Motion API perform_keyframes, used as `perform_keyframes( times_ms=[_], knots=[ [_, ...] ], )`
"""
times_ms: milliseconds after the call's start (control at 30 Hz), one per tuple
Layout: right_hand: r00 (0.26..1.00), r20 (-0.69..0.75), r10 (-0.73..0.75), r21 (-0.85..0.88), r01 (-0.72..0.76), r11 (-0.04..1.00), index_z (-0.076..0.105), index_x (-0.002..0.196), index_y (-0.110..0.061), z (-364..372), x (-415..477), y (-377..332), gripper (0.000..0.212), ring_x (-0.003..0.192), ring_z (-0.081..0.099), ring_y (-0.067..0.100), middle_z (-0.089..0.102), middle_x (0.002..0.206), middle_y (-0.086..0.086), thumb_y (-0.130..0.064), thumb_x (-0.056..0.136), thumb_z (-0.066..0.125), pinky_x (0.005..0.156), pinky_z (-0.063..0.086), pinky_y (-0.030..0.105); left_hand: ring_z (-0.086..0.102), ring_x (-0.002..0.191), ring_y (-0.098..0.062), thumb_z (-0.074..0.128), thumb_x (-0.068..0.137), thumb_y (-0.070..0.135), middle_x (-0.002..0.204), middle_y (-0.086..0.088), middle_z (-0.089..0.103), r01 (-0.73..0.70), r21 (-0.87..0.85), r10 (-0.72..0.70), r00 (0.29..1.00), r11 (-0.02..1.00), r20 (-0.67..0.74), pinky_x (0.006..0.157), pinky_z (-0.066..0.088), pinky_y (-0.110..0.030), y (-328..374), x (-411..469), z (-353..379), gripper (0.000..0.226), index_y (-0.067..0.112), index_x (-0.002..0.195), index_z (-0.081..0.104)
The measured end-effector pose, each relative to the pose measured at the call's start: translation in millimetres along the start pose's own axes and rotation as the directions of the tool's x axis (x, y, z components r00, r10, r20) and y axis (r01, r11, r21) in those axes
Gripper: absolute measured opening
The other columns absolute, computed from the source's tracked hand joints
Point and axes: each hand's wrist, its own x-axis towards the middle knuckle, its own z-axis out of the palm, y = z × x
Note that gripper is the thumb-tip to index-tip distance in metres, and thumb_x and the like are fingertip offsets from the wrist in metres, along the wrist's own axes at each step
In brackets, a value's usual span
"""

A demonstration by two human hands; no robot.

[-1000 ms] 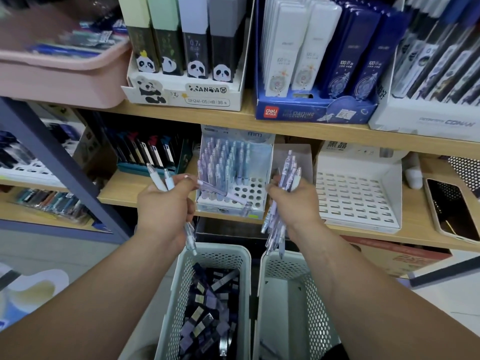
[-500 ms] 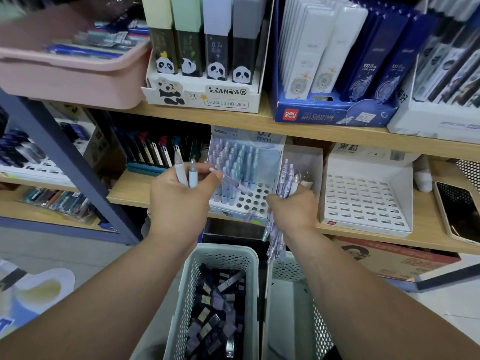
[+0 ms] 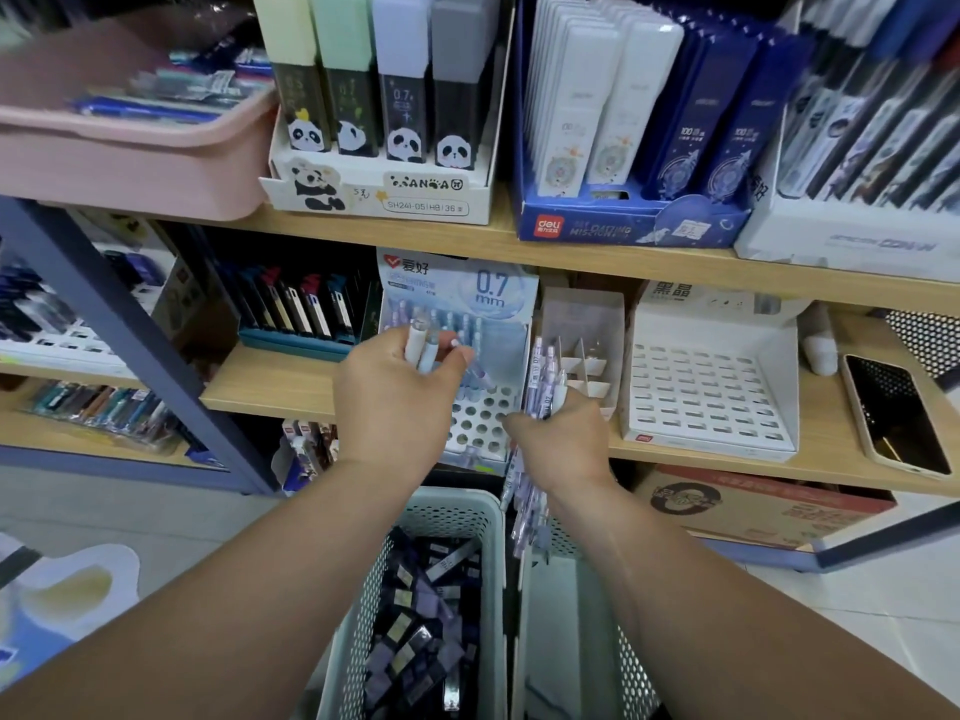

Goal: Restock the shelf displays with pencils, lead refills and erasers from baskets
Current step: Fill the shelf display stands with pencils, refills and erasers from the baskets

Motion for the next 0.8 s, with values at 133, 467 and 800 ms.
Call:
perform_keyframes(
  times_ms=[133, 467, 800],
  knots=[
    [0.999, 0.032, -0.014, -0.002, 0.014, 1.000, 0.050, 0.073, -0.012, -4.2, -1.0, -0.9, 0.029, 0.051, 0.047, 0.018, 0.051, 0.060, 0.003, -0.017, 0.077, 0.079, 0.050, 0.038, 0.025, 0.067, 0.071, -0.024, 0.077, 0.086, 0.024, 0.073, -0.002, 0.071, -0.053, 0.105, 0.054, 0.999, 0.993, -0.003, 0.063, 0.057, -0.044, -5.0, 1.2, 10.6, 0.013, 0.014, 0.079, 0.074],
    [0.995, 0.070, -0.071, -0.014, 0.073, 0.997, 0.043, 0.062, -0.021, -9.7, -0.9, 0.2, 0.039, 0.044, 0.038, 0.009, 0.043, 0.053, -0.008, -0.012, 0.078, 0.077, 0.039, 0.026, 0.019, 0.046, 0.049, -0.009, 0.074, 0.088, 0.021, 0.054, 0.006, 0.054, -0.152, 0.330, 0.148, 0.988, 0.932, 0.038, 0.047, 0.031, -0.024, -3.3, 9.1, 22.6, 0.046, 0.029, 0.049, 0.049],
    [0.988, 0.094, -0.124, -0.021, 0.127, 0.992, 0.053, 0.066, -0.022, -12.0, 1.9, 5.0, 0.026, 0.047, 0.045, 0.010, 0.051, 0.056, -0.007, -0.013, 0.079, 0.074, 0.042, 0.031, 0.018, 0.058, 0.062, -0.018, 0.073, 0.081, 0.013, 0.064, 0.006, 0.061, -0.238, 0.336, 0.250, 0.968, 0.911, 0.007, 0.053, 0.042, -0.026, -3.0, 16.2, 39.0, 0.014, 0.018, 0.074, 0.062]
  ],
)
